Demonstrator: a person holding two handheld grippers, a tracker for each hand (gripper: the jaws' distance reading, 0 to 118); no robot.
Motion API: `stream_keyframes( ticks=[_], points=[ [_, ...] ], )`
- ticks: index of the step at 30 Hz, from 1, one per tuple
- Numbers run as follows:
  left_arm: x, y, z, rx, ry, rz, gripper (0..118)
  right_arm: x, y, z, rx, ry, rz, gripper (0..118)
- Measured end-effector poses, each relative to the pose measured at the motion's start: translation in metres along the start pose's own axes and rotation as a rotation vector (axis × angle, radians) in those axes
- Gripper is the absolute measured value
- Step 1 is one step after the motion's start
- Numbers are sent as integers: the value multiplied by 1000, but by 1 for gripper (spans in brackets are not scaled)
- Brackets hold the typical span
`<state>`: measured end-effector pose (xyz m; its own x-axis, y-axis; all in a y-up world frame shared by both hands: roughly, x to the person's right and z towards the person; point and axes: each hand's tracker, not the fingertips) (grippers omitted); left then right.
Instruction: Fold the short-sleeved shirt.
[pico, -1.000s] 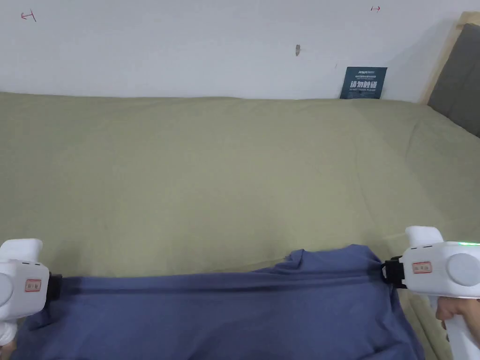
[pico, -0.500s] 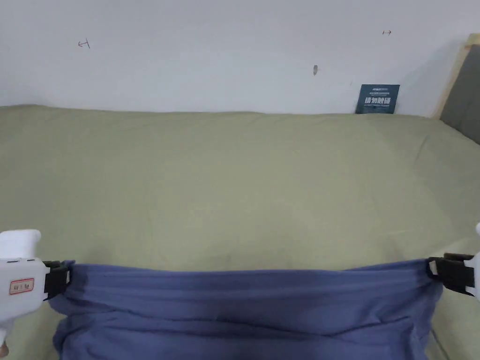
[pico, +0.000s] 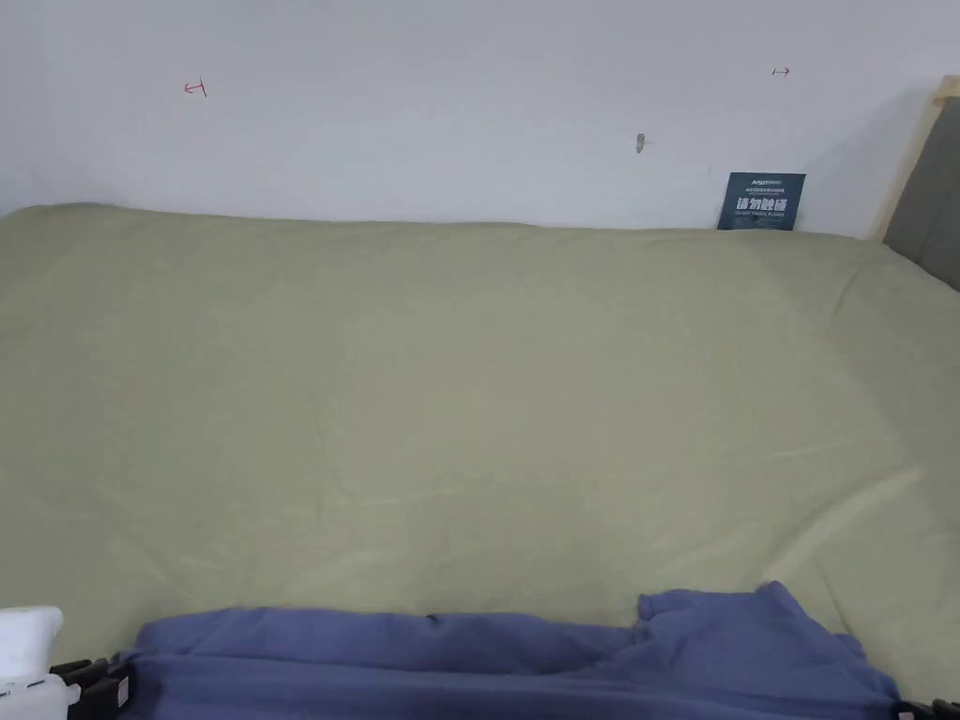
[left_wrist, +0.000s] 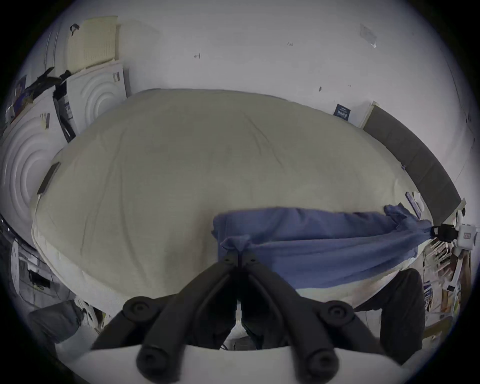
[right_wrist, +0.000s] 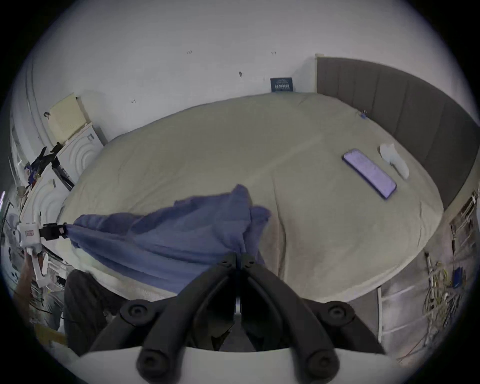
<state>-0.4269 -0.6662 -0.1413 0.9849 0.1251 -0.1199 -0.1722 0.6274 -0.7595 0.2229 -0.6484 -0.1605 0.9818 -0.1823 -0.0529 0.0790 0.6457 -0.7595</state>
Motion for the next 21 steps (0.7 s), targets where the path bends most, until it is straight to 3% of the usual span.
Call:
stream_keyframes(
  ticks=[1,2,3,4,5,6,7,8,10,11,12,13,14,15,16,17,18,21],
  points=[
    [0,-2,-2,1,5,0,3,0,-2,-4,-1,1,-2,1],
    [-1,-4,-4,4,7,-3,13,0,-4,-7,-4,4,-9,3],
    [-2,-4,-5,11,5,1,49,0,-4,-8,-9,5,-15,27],
    [-3,-3,-6,9,8,8,89,-2,-3,-9,-13,1,-14,67],
    [2,-2,-4,8,36,23,111,-5,-3,-9,-7,-6,-13,109],
    [3,0,1,33,60,33,111,-9,-2,-9,-3,-22,-7,113],
    [6,4,7,75,82,42,111,-9,3,-5,146,-34,-1,106],
    [10,9,15,87,75,58,110,-15,1,-4,73,-31,-3,104],
    [25,20,34,146,85,67,109,-28,8,0,159,-65,17,104],
    [38,28,48,218,75,45,108,-33,28,35,219,-75,36,102],
    [54,37,62,265,82,15,104,-42,39,50,266,-70,43,88],
    [67,42,74,306,80,-14,93,-52,47,64,321,-70,52,64],
    [84,47,90,384,86,-55,67,-66,55,80,402,-83,74,32],
    [101,52,103,445,74,-92,38,-88,49,69,470,-113,103,10],
    [115,55,113,483,81,-108,17,-101,51,76,527,-140,125,0],
    [122,57,113,533,74,-115,17,-115,52,87,592,-149,126,0],
    [133,56,117,609,86,-122,0,-125,54,96,639,-136,131,0],
    [157,55,133,687,90,-132,0,-170,56,115,726,-141,165,0]
  ],
)
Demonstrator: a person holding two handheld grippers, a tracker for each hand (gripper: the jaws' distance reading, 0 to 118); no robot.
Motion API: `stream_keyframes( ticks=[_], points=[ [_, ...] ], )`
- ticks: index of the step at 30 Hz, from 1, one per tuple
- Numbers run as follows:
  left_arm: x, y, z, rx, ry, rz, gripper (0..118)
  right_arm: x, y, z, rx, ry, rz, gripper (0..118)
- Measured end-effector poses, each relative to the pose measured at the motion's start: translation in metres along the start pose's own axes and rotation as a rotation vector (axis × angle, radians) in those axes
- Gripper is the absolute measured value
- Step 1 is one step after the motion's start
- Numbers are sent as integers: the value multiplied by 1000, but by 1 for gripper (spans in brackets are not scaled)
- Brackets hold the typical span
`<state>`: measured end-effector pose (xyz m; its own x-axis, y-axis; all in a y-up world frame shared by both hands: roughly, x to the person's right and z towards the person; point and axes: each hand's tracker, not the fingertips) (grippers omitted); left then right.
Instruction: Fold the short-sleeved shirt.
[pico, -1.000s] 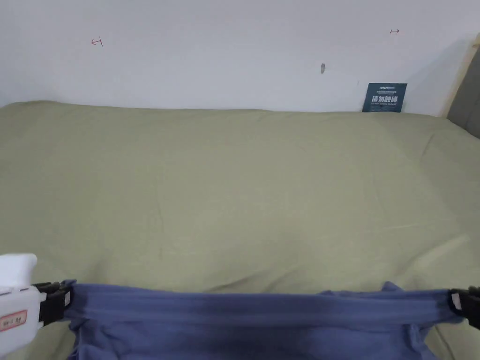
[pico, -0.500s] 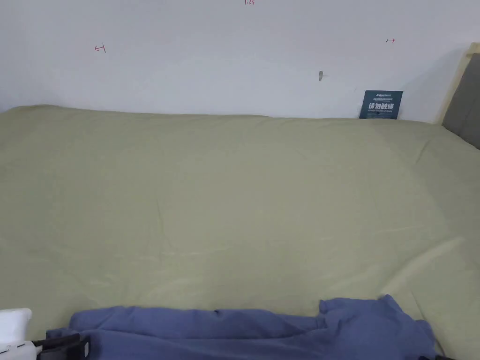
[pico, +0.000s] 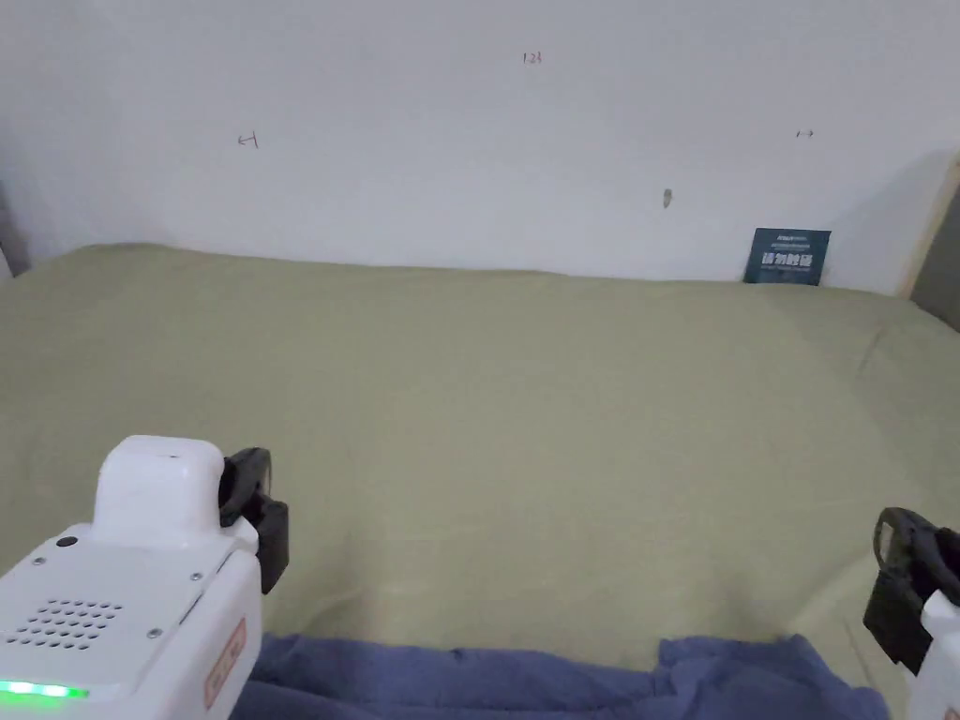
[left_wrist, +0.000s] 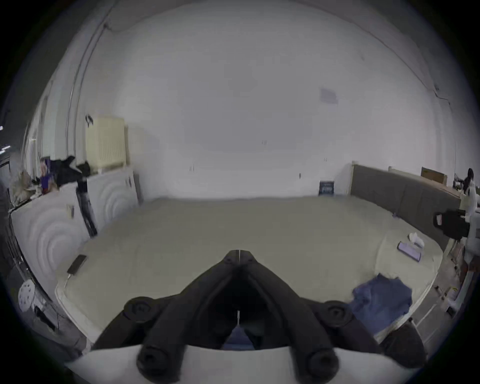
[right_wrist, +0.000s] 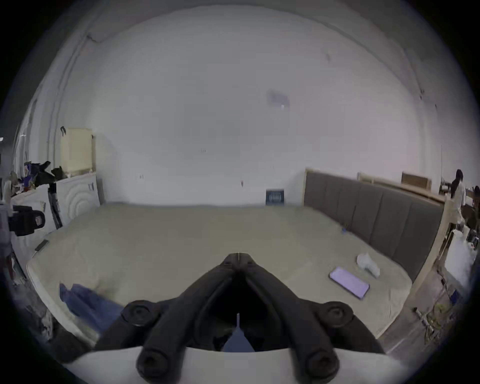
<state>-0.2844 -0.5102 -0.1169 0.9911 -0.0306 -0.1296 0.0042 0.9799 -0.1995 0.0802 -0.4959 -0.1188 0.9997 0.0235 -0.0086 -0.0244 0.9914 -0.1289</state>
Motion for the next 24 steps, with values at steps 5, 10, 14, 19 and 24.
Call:
stream_keyframes(
  ticks=[5,10,14,19,24],
  points=[
    [11,6,10,44,-10,-51,0,-7,2,0,48,24,33,0],
    [-5,1,5,-4,-23,14,0,-14,-2,-2,71,29,34,0],
    [-57,-15,-24,-206,-111,209,0,-17,-3,0,81,30,34,0],
    [-161,-64,-90,-622,-187,573,0,-25,-4,6,57,38,7,0],
    [-222,-118,-125,-897,-283,636,0,-32,-10,5,24,34,30,0]
  ],
)
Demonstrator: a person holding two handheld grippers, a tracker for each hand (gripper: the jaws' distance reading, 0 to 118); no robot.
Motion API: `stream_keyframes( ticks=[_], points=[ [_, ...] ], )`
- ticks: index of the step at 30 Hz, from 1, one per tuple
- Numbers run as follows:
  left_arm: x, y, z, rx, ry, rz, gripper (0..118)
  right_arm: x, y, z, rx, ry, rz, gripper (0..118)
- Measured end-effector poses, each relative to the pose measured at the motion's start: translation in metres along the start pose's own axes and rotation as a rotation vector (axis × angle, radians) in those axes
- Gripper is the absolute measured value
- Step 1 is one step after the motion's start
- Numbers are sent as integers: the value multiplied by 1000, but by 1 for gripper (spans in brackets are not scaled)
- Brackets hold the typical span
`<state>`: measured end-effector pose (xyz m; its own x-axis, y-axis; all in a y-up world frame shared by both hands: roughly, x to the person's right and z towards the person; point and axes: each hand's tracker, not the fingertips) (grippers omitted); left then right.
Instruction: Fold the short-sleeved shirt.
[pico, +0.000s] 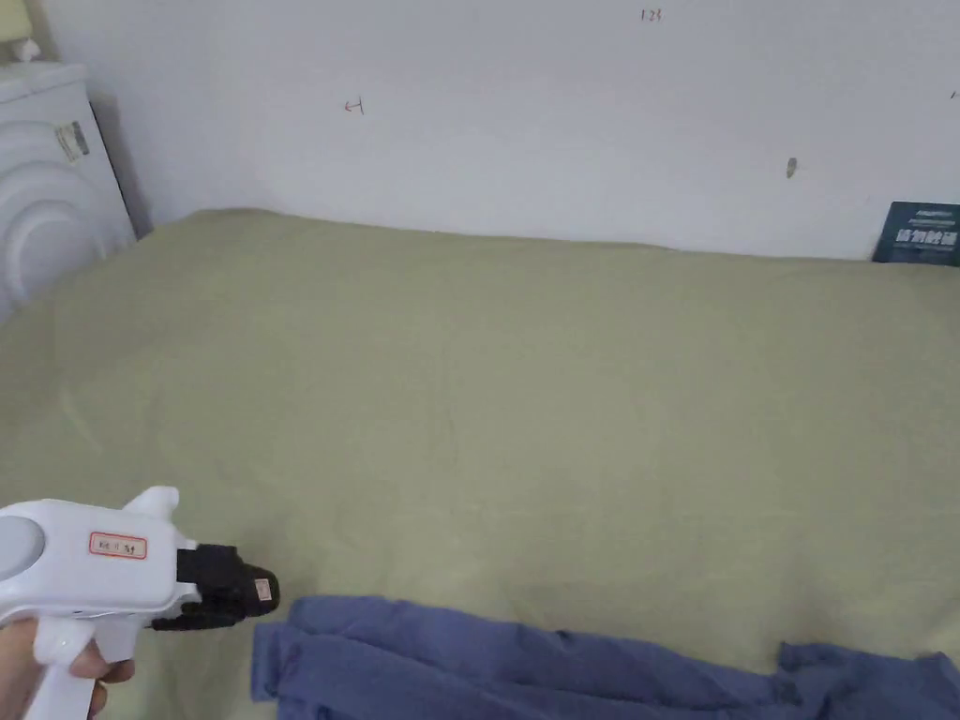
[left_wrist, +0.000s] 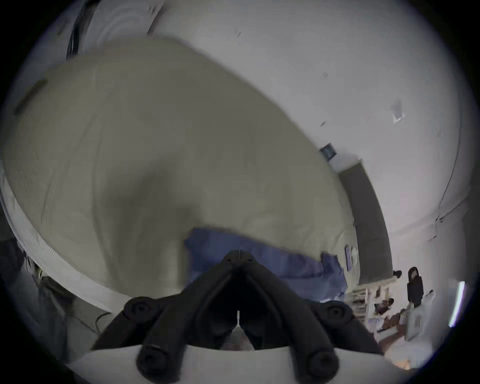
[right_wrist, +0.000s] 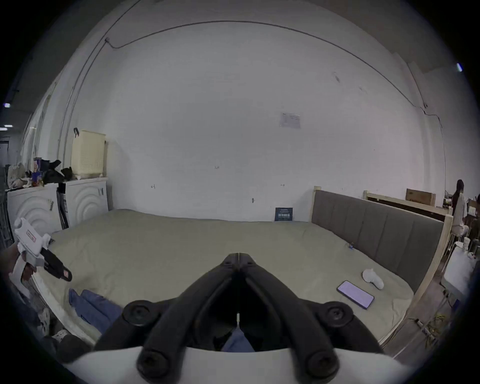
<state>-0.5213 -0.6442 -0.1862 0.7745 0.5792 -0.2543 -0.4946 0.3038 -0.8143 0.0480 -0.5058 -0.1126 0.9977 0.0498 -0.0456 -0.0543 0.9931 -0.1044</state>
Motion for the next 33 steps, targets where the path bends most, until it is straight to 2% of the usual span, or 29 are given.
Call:
stream_keyframes(
  ticks=[5,6,7,8,9,10,14,17,20,21,22,23,24,26,28,33],
  points=[
    [-24,1,-11,-66,-81,20,1,-6,1,-5,-27,-12,21,0],
    [-27,0,-13,-81,-100,18,9,-6,2,-7,-28,-14,25,0],
    [-26,0,-15,-61,-119,3,25,-7,2,-8,-30,-15,25,0],
    [-25,2,-16,-66,-151,-5,56,-8,3,-10,-35,-16,28,0],
    [-25,2,-22,-79,-160,-4,101,-9,3,-11,-39,-17,30,0],
    [-26,0,-26,-83,-186,12,113,-9,3,-11,-42,-17,29,0],
    [-28,-7,-54,-177,-290,75,112,-12,1,-13,-60,-15,33,0],
    [-22,-16,-81,-248,-297,47,111,-14,-1,-15,-77,-12,39,0],
    [-25,-13,-83,-195,-299,48,110,-12,-3,-14,-89,-9,43,0],
    [-25,-12,-83,-187,-374,115,106,-12,-4,-14,-89,-9,41,0],
    [-26,-13,-83,-186,-384,129,96,-13,-4,-14,-89,-7,37,0],
    [-23,-16,-84,-188,-376,118,66,-13,-4,-15,-94,-6,32,0],
    [-19,-18,-85,-196,-364,104,9,-13,-4,-16,-96,-3,28,0],
    [-10,-27,-95,-201,-228,50,9,-12,-5,-15,-93,-4,27,0],
    [-15,-26,-101,-209,-269,66,9,-11,-4,-14,-92,-3,31,0],
    [-14,-17,-66,-97,-228,85,9,-1,0,-10,-81,-10,31,0]
  ],
)
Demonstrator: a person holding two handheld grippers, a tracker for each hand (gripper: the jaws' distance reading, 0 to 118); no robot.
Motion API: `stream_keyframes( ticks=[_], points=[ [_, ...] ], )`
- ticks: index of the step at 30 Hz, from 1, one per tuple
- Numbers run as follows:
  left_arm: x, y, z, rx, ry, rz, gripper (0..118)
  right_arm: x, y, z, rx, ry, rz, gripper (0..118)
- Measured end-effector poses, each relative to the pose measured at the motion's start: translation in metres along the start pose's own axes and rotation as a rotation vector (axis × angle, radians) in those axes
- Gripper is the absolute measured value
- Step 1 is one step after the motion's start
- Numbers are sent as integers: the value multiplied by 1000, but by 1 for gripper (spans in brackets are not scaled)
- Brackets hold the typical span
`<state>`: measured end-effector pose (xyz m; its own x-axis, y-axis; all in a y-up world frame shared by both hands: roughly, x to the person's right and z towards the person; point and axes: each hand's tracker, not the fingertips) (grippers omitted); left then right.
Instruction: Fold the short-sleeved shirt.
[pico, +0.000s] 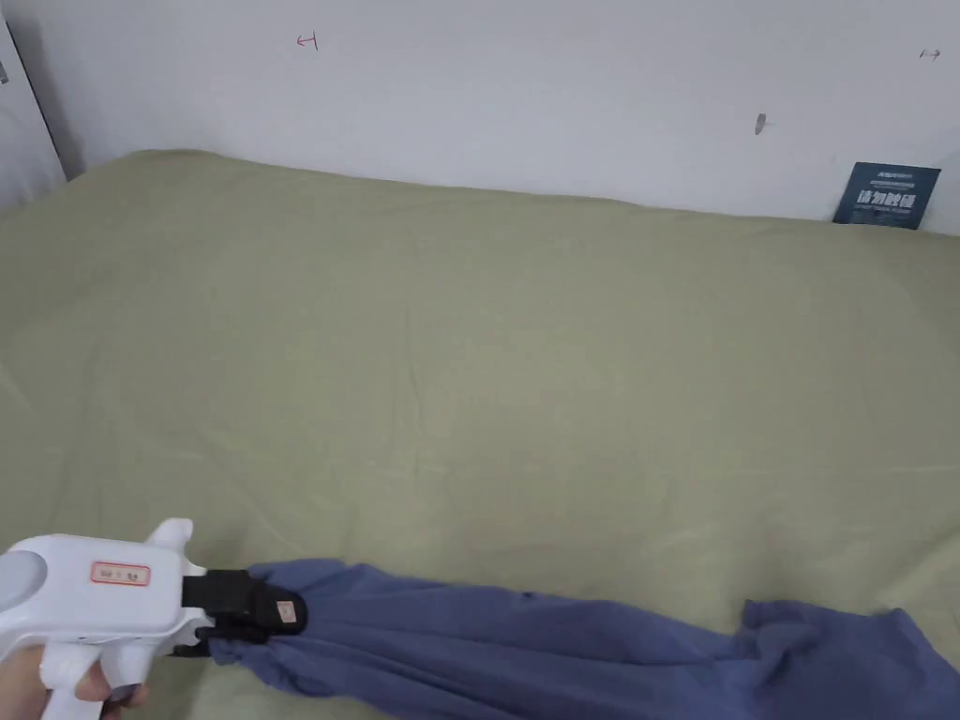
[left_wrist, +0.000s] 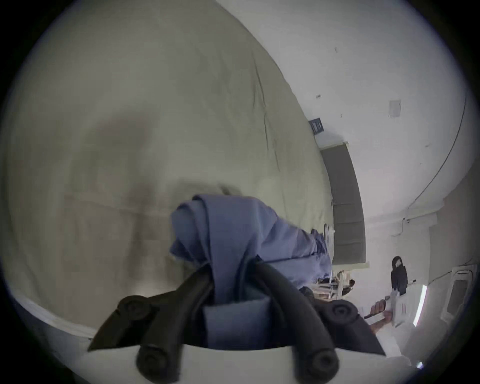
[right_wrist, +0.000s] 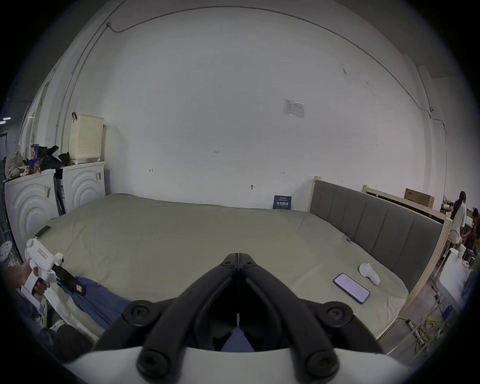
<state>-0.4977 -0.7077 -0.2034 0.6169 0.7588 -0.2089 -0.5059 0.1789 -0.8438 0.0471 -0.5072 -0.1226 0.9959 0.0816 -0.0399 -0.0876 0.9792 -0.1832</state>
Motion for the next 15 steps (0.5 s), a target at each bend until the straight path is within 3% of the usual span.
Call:
stream_keyframes(
  ticks=[12,15],
  points=[
    [2,-13,89,156,136,43,9,18,4,0,25,18,-10,0],
    [39,-22,86,138,209,-97,9,18,2,0,23,21,-9,0]
  ],
)
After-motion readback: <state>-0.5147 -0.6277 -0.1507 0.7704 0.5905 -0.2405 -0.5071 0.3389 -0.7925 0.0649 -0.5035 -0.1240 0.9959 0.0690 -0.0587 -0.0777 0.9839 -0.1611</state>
